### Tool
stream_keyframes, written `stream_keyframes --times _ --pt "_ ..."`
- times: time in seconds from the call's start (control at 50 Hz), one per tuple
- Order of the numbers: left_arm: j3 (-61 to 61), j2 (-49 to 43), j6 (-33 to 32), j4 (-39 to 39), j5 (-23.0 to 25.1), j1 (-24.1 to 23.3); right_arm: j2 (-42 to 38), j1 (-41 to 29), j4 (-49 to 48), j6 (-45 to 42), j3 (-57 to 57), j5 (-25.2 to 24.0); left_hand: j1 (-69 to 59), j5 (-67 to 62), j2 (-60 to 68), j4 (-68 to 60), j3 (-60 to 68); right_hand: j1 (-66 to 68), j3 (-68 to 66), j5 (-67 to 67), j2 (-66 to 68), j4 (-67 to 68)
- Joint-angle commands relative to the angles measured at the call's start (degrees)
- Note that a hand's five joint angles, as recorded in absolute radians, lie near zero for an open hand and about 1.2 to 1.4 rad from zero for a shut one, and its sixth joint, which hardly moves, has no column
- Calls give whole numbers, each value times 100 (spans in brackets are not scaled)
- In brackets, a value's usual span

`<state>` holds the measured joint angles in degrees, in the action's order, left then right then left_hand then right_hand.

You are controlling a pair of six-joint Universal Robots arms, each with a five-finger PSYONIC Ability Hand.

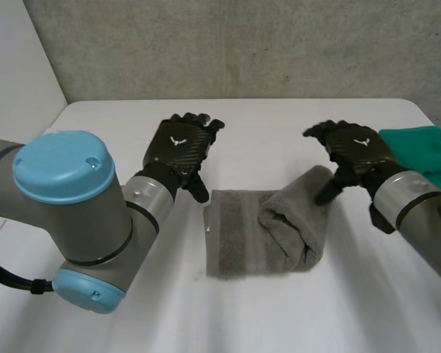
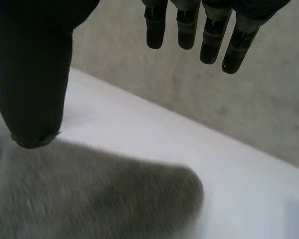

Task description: Fold the laundry.

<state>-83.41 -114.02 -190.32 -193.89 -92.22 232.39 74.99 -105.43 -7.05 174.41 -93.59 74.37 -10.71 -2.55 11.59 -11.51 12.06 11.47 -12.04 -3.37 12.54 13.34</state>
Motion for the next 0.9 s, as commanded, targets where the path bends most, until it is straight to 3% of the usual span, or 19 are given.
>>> stream_keyframes --times 0.02,0.14,0.3,0.42,0.6,0.74,0.9 --pt "-70 -85 -32 9 2 -62 -670 -4 933 -312 526 -28 -85 98 -2 -5 -50 315 -258 -125 208 129" --pt "-114 -111 -32 26 -7 -62 -898 -302 978 671 964 -46 -102 82 14 -22 -33 616 -559 -426 509 430" --pt "-166 -59 -23 61 -24 -71 -1434 -926 986 779 1483 51 -102 82 14 -22 -33 1760 -1703 -1571 1653 1574" --pt "-281 3 -32 61 -24 -62 -1962 -1191 1022 664 1923 147 -102 82 14 -22 -33 2065 -2008 -1875 1958 1878" --pt "-457 152 -32 61 -24 -36 -2374 -1480 1118 77 2283 796 -85 98 -2 -5 -50 2704 -2647 -2514 2597 2518" --pt "-527 196 -32 61 -16 -18 -2270 -1490 1136 -337 2214 1316 -101 82 14 -21 -33 2704 -2647 -2514 2597 2518" --pt "-527 196 -32 61 -16 -18 -2120 -1489 1127 -373 2126 1343 -101 82 14 -21 -33 2704 -2647 -2514 2597 2518"
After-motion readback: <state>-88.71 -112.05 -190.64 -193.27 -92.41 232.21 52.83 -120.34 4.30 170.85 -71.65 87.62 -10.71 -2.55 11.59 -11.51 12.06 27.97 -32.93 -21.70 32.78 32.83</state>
